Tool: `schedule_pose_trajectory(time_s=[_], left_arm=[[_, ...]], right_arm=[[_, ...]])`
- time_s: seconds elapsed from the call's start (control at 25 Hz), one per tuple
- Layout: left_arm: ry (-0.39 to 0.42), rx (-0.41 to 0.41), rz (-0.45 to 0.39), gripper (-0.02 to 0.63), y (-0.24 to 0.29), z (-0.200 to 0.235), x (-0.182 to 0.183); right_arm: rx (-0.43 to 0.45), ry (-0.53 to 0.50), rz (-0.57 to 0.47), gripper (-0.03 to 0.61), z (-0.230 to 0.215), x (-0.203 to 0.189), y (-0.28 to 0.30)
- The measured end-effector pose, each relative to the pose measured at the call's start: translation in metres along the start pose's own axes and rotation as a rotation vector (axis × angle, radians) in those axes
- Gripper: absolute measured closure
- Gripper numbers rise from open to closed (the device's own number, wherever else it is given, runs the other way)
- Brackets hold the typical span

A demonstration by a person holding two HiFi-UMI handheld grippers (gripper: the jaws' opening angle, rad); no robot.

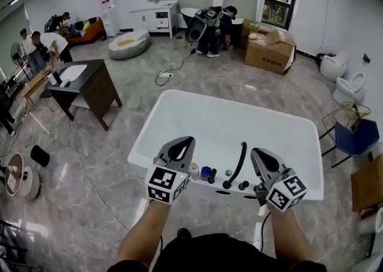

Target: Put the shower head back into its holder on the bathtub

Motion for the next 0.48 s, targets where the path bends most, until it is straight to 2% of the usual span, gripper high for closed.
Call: schedule_pose_trajectory(time_s=[0.12,0.24,0.48], left_arm=[[-0.035,-0.002,-0.031,0.598,0.007,0.0,0.016],[-0.09,-0.036,-0.041,0.598,0.009,-0.011,0.019],[-0.039,-0.045,0.023,0.6,0.003,-0.022,-0.005]], right_arm=[[-0.041,-0.027,-0.047,0.563,-0.003,0.006,-0.012],[-0.06,-0.019,-0.056,0.563,-0.005,-0.006,-0.03],[-0.089,0.074,-0.019,0.563,-0.01,-0.041,-0.047]])
Point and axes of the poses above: the fingertips, and each gripper's own axes: y forward along the fingers, z to its left, x out of its top, the point moved 8 cm from there along -y, backward along the fingers, and after that the axes turned 6 degrees about -y, right-handed, at the moved point
